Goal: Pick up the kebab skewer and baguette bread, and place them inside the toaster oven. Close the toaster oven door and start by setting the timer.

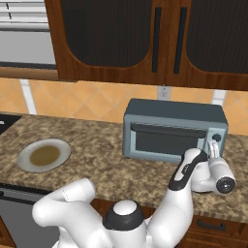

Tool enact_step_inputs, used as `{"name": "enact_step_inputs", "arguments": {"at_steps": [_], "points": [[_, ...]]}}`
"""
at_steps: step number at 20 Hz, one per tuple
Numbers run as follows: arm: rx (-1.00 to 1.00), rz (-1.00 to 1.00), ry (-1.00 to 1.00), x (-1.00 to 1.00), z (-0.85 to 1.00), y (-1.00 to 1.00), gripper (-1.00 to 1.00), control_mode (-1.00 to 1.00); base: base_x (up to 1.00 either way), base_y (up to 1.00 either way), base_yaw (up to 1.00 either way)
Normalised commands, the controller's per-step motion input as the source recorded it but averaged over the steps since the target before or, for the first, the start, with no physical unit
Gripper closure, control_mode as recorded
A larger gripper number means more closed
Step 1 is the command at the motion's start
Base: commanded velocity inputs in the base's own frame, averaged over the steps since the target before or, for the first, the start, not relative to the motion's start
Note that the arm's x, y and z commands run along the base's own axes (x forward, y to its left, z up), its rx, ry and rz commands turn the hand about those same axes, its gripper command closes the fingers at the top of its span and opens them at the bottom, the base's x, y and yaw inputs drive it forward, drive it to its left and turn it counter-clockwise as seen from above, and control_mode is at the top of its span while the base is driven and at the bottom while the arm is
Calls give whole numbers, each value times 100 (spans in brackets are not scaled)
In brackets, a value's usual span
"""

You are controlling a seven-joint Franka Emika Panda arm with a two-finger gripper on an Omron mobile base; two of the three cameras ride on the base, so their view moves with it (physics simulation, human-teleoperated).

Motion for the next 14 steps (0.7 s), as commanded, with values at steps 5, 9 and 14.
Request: {"name": "enact_step_inputs", "arguments": {"at_steps": [5, 9, 14], "points": [[16, -4, 0, 23, 0, 33, 100, -100, 0, 0, 0], [16, -4, -1, 23, 0, 34, 100, -100, 0, 0, 0], [17, -6, -3, 11, 0, 36, 100, -100, 0, 0, 0]]}}
